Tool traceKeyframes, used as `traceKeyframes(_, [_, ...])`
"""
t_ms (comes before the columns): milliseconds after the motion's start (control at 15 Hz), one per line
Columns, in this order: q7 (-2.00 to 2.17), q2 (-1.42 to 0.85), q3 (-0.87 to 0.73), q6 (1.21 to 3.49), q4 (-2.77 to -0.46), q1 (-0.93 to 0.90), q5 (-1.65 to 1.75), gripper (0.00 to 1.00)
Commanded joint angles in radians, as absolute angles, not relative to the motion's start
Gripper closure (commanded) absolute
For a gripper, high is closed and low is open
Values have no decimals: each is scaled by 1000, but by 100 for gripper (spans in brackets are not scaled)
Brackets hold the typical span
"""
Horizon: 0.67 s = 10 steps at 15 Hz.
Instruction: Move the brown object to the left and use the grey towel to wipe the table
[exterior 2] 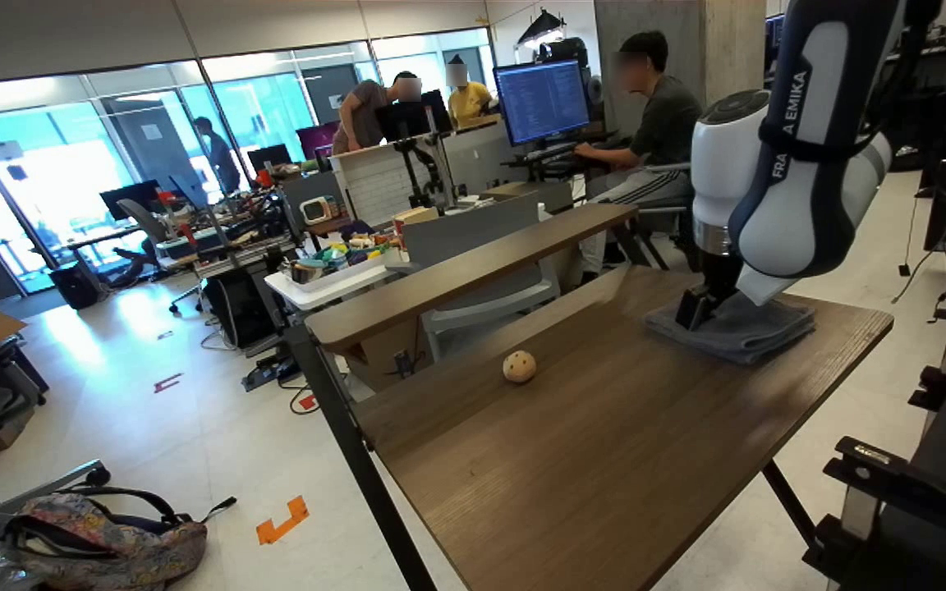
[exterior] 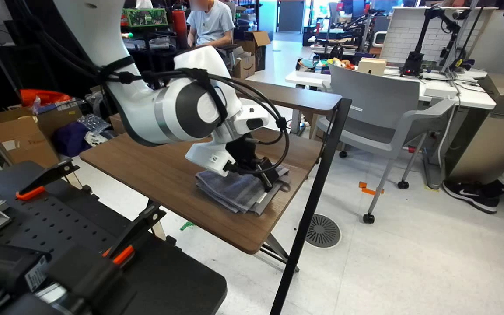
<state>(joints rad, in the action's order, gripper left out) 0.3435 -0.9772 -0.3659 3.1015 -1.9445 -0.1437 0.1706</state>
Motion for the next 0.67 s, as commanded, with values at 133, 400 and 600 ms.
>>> traceKeyframes(133, [156,-808,-340,3087,-2289,-201,160,0])
traceKeyframes(400, [135,-801,-341,3062,-2276,-212,143,0])
traceKeyframes(600, [137,-786,-337,3042,-2295,-227,147,0])
